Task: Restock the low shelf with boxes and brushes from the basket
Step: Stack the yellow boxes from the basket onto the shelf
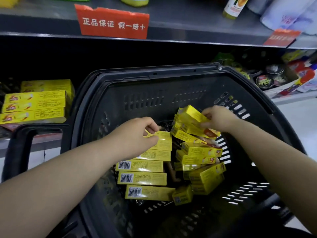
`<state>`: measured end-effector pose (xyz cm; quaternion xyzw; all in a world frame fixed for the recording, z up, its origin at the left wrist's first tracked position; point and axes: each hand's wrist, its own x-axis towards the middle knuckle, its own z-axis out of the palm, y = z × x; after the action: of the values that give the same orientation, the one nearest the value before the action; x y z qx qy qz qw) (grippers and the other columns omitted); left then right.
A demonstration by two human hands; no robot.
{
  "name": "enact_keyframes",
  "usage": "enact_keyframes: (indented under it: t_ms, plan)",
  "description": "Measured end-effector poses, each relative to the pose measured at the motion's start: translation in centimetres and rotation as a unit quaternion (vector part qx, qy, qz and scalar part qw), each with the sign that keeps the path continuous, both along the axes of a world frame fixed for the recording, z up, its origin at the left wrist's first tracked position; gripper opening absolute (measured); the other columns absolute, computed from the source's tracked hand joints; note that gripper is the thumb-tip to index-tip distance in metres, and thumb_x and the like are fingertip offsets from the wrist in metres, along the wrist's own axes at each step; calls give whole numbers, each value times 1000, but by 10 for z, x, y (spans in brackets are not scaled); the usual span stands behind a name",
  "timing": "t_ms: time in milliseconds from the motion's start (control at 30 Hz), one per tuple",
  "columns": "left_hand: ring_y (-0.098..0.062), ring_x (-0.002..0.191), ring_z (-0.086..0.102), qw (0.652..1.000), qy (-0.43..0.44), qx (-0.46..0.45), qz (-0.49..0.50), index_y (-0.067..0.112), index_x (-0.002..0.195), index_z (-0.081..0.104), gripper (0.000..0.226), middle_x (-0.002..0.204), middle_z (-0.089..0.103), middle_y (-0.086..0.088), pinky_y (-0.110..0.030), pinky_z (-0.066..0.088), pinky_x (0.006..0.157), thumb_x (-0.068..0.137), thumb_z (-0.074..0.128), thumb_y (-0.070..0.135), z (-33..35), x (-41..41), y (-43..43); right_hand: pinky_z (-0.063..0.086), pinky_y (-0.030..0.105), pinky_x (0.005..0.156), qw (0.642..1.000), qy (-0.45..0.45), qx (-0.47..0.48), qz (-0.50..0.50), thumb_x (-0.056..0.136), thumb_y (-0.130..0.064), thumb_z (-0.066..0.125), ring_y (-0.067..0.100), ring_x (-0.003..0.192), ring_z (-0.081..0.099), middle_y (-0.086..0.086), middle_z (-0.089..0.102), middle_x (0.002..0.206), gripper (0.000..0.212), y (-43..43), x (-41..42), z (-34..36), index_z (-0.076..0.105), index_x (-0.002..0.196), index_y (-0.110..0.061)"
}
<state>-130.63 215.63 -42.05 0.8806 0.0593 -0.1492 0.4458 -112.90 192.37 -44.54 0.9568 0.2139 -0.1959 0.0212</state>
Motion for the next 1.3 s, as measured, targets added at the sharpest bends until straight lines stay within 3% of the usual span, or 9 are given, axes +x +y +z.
enact_keyframes:
  t_ms: [67, 233, 300, 500, 600, 667, 933, 1067, 1300]
  plan:
    - [-5, 97, 59, 998, 22, -43, 47, 32, 108, 58, 20, 110, 59, 15, -30, 51, 86, 88, 59, 35, 0, 2, -1, 36, 29, 60, 988, 85, 126, -40, 78, -39, 71, 18, 61, 45, 11, 49, 62, 43, 17, -11, 20, 56, 73, 1]
    - [-16, 110, 59, 954, 123, -233, 141, 18, 131, 45, 63, 121, 61, 1, -38, 44, 101, 79, 64, 48, 5, 6, -8, 44, 20, 58, 939, 202, 271, -56, 76, -43, 73, 7, 58, 53, 8, 62, 64, 39, 75, -58, 52, 66, 74, -5]
    - [-18, 104, 64, 933, 130, -298, 155, 20, 123, 51, 50, 112, 68, -2, -41, 48, 97, 80, 67, 40, 8, 6, -9, 43, 14, 51, 929, 223, 293, -40, 79, -46, 68, 5, 55, 54, 3, 63, 63, 39, 89, -72, 55, 66, 75, -7]
    - [-17, 80, 67, 890, 151, -358, 239, 15, 96, 59, 11, 93, 70, -7, -28, 52, 69, 86, 62, 13, 10, 8, -2, 52, 16, 68, 889, 265, 354, -120, 100, -34, 39, 14, 80, 69, 7, 73, 96, 37, 74, -54, 41, 68, 97, -12]
    - [-21, 88, 66, 886, 157, -358, 249, 12, 106, 56, 21, 98, 68, -10, -31, 53, 76, 85, 60, 11, 10, 9, -1, 49, 24, 75, 973, 61, 195, -103, 97, -21, 49, 22, 93, 63, 13, 66, 113, 23, 34, -23, 11, 63, 109, -8]
    - [-23, 92, 66, 885, 161, -360, 248, 12, 111, 55, 26, 102, 68, -11, -33, 53, 81, 85, 60, 11, 9, 10, -1, 48, 32, 81, 996, 25, 53, -73, 93, -17, 53, 26, 101, 60, 12, 60, 121, 29, 4, -12, -8, 56, 121, -10]
    - [-24, 82, 61, 872, 177, -372, 264, 9, 116, 55, 31, 92, 63, -12, -32, 52, 72, 86, 58, 17, 10, 12, -1, 45, 37, 97, 990, 86, -102, -37, 88, -28, 61, 28, 121, 49, 11, 39, 141, 66, -29, -13, -52, 29, 144, -18]
    - [-25, 90, 65, 869, 184, -376, 264, 11, 115, 56, 29, 106, 68, -15, -33, 52, 73, 88, 58, 19, 12, 11, -2, 51, 35, 82, 991, 11, -130, -7, 86, -40, 63, 25, 108, 56, 7, 55, 123, 58, -12, -19, -63, 44, 134, -15]
    - [-26, 94, 65, 876, 195, -365, 247, 11, 115, 56, 28, 108, 68, -15, -34, 52, 79, 88, 58, 20, 11, 10, -2, 51, 37, 80, 971, -67, -213, 85, 84, -51, 60, 27, 112, 50, 8, 46, 127, 51, 1, -16, -65, 59, 117, -12]
